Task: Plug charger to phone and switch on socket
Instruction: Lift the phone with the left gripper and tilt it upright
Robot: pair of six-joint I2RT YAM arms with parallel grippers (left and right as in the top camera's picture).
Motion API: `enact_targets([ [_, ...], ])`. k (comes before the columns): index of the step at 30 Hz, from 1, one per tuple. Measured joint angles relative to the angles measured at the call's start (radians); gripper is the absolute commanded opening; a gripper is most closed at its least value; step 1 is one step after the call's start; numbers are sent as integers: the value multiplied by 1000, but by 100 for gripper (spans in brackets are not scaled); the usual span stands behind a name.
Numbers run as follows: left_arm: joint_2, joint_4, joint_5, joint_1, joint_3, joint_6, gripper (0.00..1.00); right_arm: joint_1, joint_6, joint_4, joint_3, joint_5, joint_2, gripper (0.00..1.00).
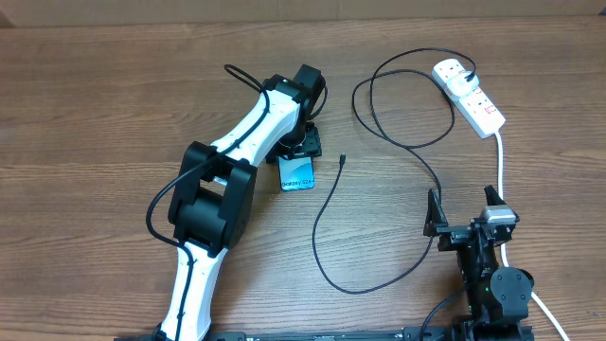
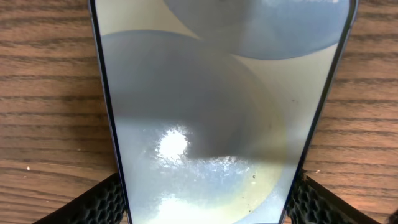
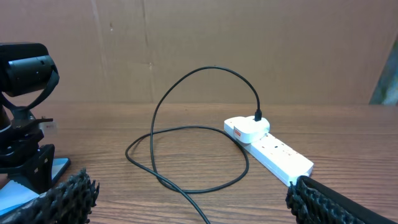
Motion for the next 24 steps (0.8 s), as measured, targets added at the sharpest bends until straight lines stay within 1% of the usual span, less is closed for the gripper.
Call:
enact_targets([
  [6, 0, -20, 0, 0, 2, 0, 70, 0, 1, 0, 0, 0, 0, 100],
  [10, 0, -74, -1, 0, 15, 0, 70, 0, 0, 0, 0, 0, 0, 100],
  [14, 8, -130, 11, 3, 47, 0, 66, 0, 0, -1, 0, 0, 0, 100],
  [19, 10, -177, 48, 25, 102, 3, 67, 0, 0, 0, 0, 0, 0, 100],
  [24, 10, -198, 143, 59, 132, 34, 67, 0, 0, 0, 0, 0, 0, 100],
])
